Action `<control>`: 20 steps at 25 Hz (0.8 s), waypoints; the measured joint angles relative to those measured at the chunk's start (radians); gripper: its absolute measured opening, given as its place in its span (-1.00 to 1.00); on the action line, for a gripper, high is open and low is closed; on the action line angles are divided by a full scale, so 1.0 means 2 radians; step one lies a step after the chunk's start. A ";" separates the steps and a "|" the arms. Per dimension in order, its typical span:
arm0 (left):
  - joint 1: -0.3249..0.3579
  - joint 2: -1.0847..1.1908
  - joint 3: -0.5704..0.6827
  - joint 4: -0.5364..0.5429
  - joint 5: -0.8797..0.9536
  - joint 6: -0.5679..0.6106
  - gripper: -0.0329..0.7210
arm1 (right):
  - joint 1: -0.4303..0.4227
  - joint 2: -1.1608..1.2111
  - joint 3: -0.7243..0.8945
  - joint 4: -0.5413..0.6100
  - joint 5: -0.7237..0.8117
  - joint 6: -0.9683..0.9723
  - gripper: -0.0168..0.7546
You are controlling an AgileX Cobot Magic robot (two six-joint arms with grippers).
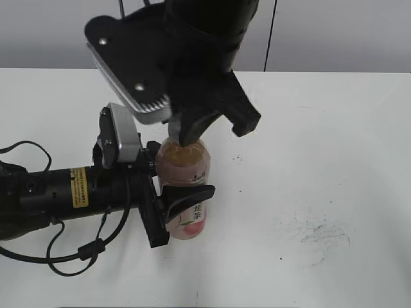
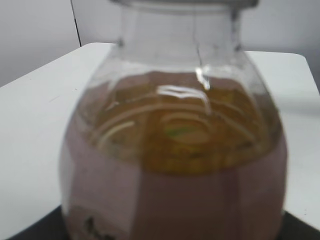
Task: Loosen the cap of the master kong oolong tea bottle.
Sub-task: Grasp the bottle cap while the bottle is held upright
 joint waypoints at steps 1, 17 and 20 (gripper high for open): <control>0.000 0.000 0.000 0.000 0.000 0.001 0.12 | 0.000 0.000 0.000 0.004 0.000 -0.052 -0.24; 0.000 0.000 0.000 0.002 -0.001 0.002 0.12 | -0.005 0.000 0.000 0.029 0.004 -0.392 -0.16; 0.001 0.000 0.000 -0.001 -0.001 -0.001 0.12 | -0.002 0.000 0.000 0.052 -0.001 -0.242 0.15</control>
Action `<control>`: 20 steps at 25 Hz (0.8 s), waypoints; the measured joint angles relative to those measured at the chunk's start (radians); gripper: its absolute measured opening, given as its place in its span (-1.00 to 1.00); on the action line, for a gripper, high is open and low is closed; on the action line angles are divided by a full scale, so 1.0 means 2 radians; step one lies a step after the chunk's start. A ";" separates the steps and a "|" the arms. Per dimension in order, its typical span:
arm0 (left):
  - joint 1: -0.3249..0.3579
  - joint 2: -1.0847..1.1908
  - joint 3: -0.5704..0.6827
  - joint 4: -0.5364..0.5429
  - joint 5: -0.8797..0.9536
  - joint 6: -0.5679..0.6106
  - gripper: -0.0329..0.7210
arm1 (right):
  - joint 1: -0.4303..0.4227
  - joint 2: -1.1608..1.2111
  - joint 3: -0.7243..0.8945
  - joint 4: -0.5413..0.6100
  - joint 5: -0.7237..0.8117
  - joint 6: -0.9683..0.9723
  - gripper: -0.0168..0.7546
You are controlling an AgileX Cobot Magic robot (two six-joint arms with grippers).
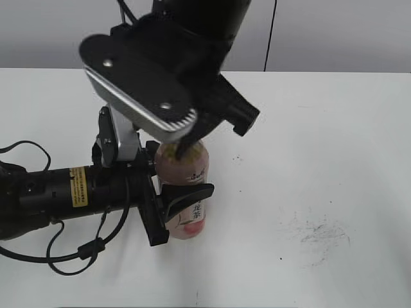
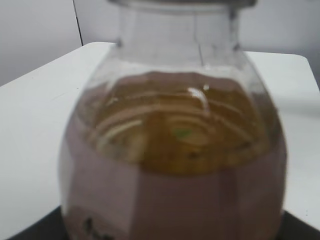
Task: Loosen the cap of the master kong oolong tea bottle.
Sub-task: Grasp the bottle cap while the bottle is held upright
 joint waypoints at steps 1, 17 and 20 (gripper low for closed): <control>0.000 0.000 0.000 0.000 0.000 -0.001 0.12 | 0.001 0.000 0.000 0.000 0.000 0.054 0.27; 0.000 0.000 0.000 0.000 0.000 -0.001 0.12 | 0.002 0.000 0.000 -0.058 0.000 0.900 0.54; 0.000 0.000 0.000 -0.001 0.000 -0.002 0.11 | 0.002 0.000 0.000 -0.056 0.000 1.022 0.52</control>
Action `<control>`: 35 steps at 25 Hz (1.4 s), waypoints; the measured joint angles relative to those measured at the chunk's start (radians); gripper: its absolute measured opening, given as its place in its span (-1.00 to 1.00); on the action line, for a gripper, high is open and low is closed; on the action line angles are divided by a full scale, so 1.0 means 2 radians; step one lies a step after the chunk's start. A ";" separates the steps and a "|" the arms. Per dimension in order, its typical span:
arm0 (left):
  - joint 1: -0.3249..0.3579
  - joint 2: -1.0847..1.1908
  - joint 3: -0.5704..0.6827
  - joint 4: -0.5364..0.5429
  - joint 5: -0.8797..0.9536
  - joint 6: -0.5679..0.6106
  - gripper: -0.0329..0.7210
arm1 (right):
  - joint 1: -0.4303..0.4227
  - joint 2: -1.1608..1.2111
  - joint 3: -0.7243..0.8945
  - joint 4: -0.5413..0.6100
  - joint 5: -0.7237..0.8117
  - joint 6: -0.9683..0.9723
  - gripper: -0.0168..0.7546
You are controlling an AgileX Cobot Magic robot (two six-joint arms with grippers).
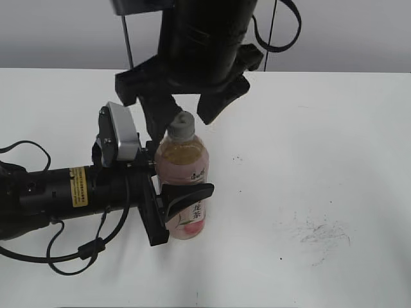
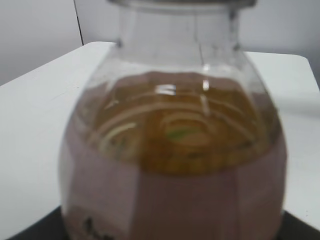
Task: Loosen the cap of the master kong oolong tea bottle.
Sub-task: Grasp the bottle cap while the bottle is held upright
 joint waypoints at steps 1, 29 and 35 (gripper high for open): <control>0.000 0.000 0.000 0.000 0.000 0.000 0.11 | 0.000 0.000 0.000 0.000 0.000 0.022 0.48; 0.000 0.000 0.000 0.000 0.000 0.003 0.11 | 0.000 0.000 0.000 -0.002 0.002 -0.821 -0.25; 0.000 0.000 0.000 0.001 0.000 0.004 0.11 | 0.000 0.000 -0.001 0.002 0.002 -1.183 -0.25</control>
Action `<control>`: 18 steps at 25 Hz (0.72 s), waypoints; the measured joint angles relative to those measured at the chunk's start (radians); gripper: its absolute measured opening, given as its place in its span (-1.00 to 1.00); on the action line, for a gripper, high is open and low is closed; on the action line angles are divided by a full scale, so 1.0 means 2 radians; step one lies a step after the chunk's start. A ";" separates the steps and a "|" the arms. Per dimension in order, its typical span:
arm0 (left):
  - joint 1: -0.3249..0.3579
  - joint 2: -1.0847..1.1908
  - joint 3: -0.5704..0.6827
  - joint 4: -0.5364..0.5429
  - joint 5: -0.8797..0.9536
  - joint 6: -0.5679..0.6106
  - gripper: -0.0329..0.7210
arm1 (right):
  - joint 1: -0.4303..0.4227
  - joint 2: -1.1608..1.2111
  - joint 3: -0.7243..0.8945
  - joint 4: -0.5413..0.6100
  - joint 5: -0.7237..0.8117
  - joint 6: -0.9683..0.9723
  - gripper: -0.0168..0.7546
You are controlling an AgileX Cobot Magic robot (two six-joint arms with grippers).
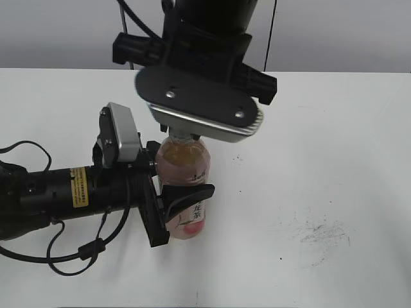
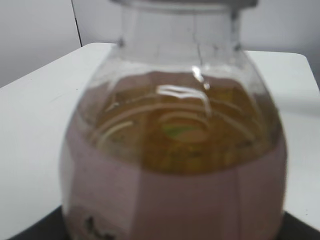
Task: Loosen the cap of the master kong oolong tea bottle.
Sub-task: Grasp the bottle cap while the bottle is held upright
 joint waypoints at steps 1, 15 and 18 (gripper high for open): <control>0.000 0.000 0.000 0.000 0.000 0.000 0.11 | 0.000 0.000 0.000 0.000 -0.001 -0.046 -0.25; 0.000 0.000 0.000 -0.002 -0.001 -0.001 0.11 | 0.001 0.000 -0.008 0.000 0.001 -0.171 -0.25; 0.000 0.000 0.000 -0.002 -0.001 -0.001 0.11 | 0.001 0.000 -0.008 0.003 0.002 -0.149 -0.25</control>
